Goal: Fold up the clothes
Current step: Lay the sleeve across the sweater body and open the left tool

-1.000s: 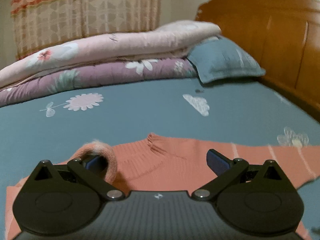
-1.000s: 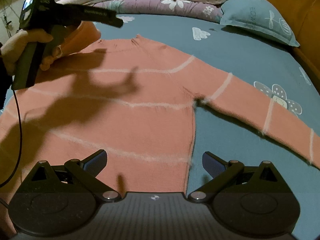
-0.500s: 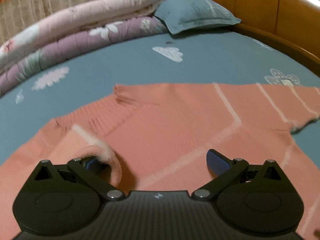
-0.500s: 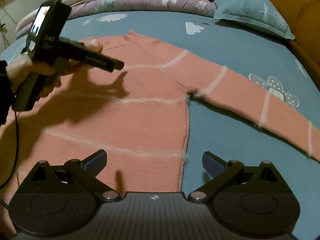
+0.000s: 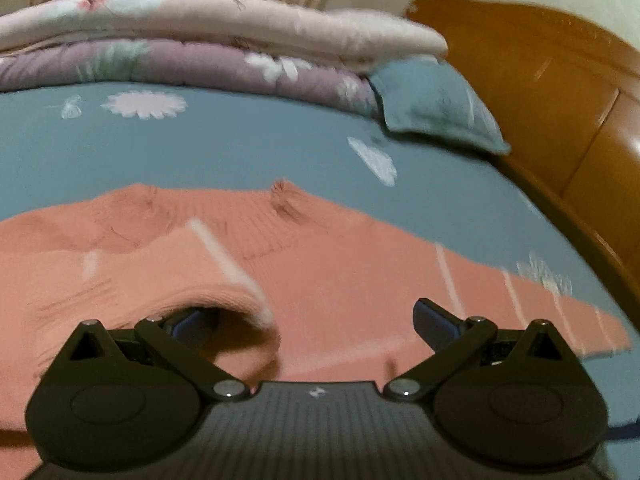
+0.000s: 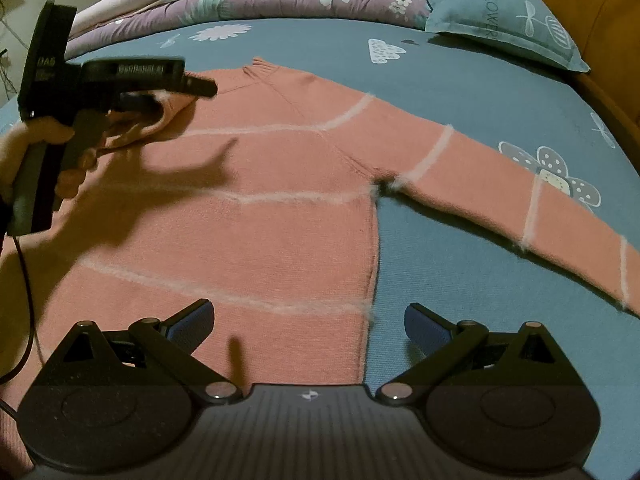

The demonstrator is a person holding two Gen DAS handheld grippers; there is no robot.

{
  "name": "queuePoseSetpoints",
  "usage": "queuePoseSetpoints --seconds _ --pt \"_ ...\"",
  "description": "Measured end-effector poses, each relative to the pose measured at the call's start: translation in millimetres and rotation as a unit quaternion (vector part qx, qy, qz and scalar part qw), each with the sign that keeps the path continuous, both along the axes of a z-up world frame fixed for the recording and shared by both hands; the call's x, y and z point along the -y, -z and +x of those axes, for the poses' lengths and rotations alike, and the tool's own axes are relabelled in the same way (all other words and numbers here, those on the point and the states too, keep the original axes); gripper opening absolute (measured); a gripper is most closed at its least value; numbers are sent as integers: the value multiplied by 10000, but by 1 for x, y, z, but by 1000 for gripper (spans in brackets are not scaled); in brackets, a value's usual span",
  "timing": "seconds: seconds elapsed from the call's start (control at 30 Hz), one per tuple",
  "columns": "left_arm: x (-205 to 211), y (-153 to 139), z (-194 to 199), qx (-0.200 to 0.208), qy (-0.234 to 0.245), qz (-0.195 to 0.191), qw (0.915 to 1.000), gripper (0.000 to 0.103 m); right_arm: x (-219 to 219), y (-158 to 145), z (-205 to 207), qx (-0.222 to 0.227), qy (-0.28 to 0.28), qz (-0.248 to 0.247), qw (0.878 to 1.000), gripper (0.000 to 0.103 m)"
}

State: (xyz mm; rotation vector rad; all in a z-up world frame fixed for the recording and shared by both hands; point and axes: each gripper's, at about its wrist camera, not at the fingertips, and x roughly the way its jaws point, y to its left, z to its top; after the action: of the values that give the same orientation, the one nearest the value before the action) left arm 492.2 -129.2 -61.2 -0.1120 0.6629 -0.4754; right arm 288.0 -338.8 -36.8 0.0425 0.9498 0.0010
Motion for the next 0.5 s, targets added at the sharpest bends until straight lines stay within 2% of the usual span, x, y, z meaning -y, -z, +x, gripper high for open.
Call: queuePoseSetpoints --seconds 0.1,0.2,0.27,0.37,0.43,0.5 --pt "20 -9 -12 549 446 476 9964 102 3 3 0 -37 38 51 10000 103" --pt "47 -2 -27 839 1151 1247 9819 102 4 6 1 -84 78 76 9999 103" --pt "61 11 -32 769 1559 1688 9702 102 3 6 2 -76 78 85 9999 103" --pt "72 26 -35 479 1968 2032 9580 102 3 6 2 -77 91 88 9999 103" --pt "72 30 -36 434 2066 2096 9547 102 4 7 3 -89 111 87 9999 103" --pt "67 25 -33 231 2054 1939 9590 102 4 8 4 -102 131 86 9998 103"
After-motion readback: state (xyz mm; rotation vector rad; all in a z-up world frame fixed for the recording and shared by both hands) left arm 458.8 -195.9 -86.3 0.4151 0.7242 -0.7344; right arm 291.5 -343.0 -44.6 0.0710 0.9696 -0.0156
